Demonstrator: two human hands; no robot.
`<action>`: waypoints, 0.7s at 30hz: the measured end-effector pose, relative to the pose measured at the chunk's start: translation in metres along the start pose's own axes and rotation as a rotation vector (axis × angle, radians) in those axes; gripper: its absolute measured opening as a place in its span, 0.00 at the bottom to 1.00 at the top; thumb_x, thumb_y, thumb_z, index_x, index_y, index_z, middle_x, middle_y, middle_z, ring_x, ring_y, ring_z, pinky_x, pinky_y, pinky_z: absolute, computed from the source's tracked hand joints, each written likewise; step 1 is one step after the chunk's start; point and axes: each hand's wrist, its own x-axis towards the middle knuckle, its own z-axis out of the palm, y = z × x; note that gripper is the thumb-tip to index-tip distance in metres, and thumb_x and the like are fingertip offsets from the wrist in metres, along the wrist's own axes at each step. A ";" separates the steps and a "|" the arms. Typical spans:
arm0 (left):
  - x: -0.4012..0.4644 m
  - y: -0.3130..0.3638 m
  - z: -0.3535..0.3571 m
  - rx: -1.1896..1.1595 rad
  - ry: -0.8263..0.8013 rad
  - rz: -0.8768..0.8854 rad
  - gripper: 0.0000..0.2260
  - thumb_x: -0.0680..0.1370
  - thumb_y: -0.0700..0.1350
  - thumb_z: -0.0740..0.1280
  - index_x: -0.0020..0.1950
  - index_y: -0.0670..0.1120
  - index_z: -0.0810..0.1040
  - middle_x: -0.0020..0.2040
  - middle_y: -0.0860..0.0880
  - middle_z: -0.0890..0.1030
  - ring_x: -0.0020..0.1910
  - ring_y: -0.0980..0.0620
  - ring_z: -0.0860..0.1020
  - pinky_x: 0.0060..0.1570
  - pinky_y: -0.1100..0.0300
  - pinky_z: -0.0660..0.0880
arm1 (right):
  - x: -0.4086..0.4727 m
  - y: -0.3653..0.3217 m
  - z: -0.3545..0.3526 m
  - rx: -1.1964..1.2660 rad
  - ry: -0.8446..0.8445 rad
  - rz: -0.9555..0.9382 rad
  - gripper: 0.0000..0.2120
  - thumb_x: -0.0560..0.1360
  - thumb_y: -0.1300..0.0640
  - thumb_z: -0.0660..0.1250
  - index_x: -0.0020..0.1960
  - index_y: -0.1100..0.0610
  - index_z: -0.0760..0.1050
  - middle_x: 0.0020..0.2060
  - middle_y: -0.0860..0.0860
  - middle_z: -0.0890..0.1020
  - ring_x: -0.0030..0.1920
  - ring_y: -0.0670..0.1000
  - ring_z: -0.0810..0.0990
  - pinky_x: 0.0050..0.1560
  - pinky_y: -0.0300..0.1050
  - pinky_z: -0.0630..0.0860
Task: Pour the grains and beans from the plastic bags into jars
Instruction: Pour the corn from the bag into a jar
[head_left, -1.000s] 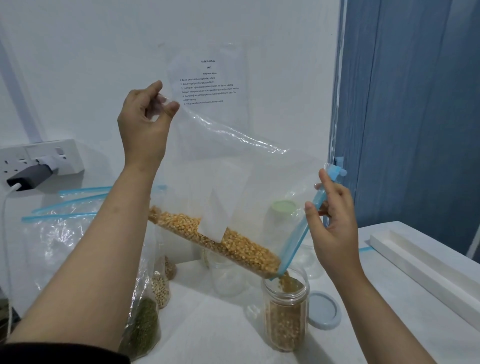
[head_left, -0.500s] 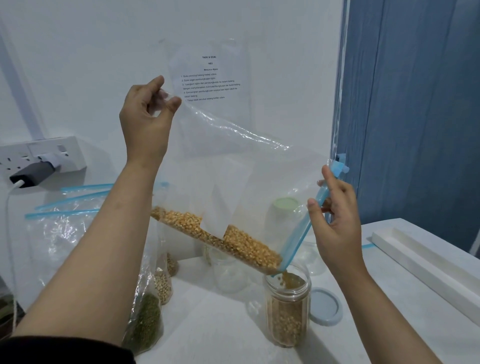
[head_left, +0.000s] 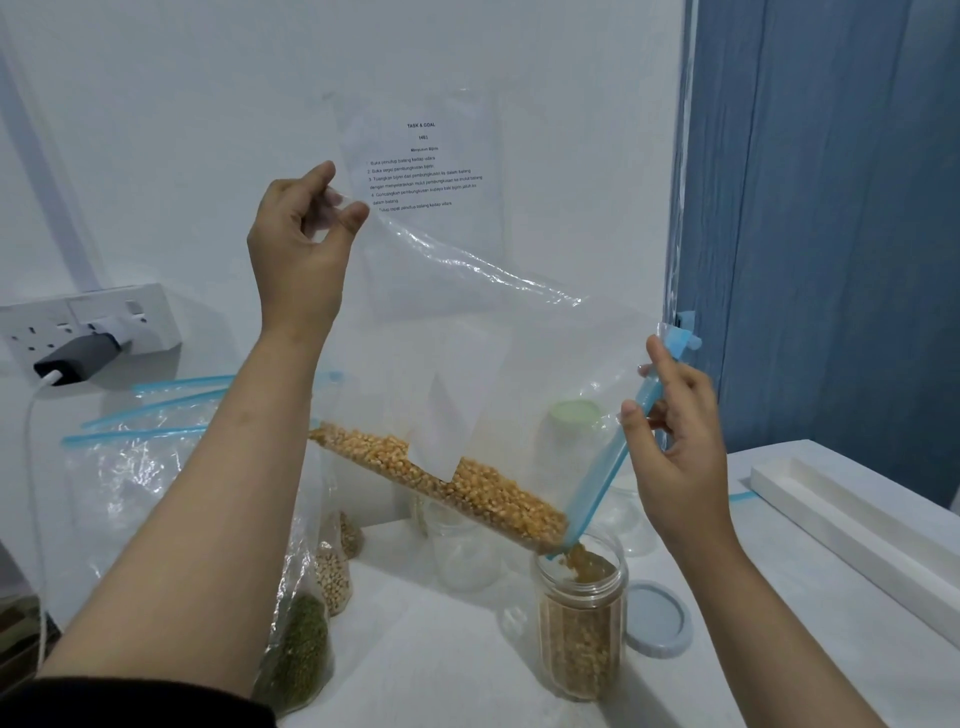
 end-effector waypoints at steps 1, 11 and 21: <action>0.000 0.000 0.000 -0.002 0.000 -0.001 0.19 0.76 0.42 0.72 0.66 0.41 0.77 0.48 0.55 0.76 0.45 0.67 0.76 0.54 0.68 0.72 | 0.000 0.000 0.000 -0.002 0.000 0.001 0.25 0.82 0.59 0.63 0.74 0.41 0.63 0.57 0.30 0.68 0.62 0.42 0.73 0.58 0.29 0.71; 0.000 0.003 0.001 0.000 0.000 0.003 0.19 0.76 0.41 0.72 0.66 0.40 0.76 0.48 0.56 0.75 0.44 0.68 0.76 0.54 0.69 0.72 | -0.001 0.000 -0.002 -0.001 0.001 0.016 0.26 0.82 0.60 0.63 0.75 0.42 0.63 0.58 0.33 0.69 0.62 0.42 0.73 0.58 0.27 0.71; -0.001 0.006 0.000 -0.002 -0.001 0.009 0.19 0.76 0.42 0.72 0.66 0.40 0.77 0.48 0.55 0.75 0.45 0.67 0.76 0.55 0.69 0.72 | -0.001 -0.003 -0.002 0.002 0.005 0.030 0.25 0.82 0.61 0.63 0.76 0.45 0.64 0.58 0.41 0.70 0.61 0.42 0.73 0.58 0.27 0.71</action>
